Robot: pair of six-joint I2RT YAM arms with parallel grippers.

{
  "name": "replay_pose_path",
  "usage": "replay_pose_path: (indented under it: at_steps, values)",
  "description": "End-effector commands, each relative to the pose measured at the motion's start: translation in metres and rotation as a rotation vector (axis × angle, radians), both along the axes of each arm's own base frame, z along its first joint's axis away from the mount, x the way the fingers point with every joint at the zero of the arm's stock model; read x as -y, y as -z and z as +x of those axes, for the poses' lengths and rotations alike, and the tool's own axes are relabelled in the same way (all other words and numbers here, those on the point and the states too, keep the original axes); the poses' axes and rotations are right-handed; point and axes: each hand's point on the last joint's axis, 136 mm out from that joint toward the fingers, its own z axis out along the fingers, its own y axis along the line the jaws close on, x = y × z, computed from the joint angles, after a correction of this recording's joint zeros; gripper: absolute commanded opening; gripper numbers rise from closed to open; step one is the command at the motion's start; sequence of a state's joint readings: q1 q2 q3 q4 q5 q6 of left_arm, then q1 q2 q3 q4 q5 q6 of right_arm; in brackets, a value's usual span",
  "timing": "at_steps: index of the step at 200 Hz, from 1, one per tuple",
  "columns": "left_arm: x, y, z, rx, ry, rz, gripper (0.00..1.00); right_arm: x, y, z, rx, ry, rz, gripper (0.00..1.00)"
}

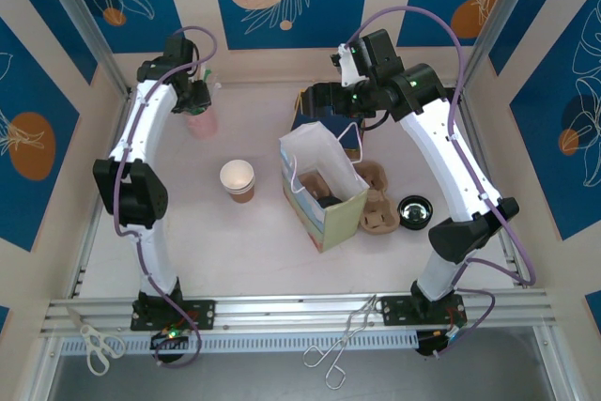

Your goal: Pack the takeout coffee

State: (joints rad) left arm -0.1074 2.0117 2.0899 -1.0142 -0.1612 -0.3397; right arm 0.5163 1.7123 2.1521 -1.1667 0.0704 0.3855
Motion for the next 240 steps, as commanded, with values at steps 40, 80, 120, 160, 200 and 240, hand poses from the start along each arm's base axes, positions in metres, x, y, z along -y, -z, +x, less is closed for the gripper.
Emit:
replay_pose_path:
  at_steps: [40, 80, 120, 160, 200, 240]
  values:
    - [-0.024, -0.009, -0.010, -0.022, -0.072, 0.102, 0.43, 0.000, 0.000, -0.003, -0.004, -0.017, 0.007, 0.99]
    - [-0.004, -0.013, -0.008, 0.001, -0.013, 0.003, 0.40, 0.000, 0.001, -0.002, -0.007, -0.016, 0.004, 0.99]
    - [0.008, -0.018, -0.012, 0.014, 0.022, -0.065, 0.40, 0.001, 0.002, -0.001, -0.011, -0.014, 0.004, 0.99]
    - [0.008, -0.017, -0.020, -0.006, 0.020, -0.071, 0.39, 0.000, 0.006, -0.001, -0.022, -0.015, 0.006, 0.99]
    - [-0.006, -0.035, -0.029, 0.031, 0.005, 0.001, 0.38, 0.001, 0.006, -0.001, -0.021, -0.011, 0.003, 0.99]
    - [-0.025, -0.036, -0.034, 0.029, -0.016, 0.048, 0.34, 0.000, 0.007, -0.001, -0.025, -0.013, 0.004, 0.99]
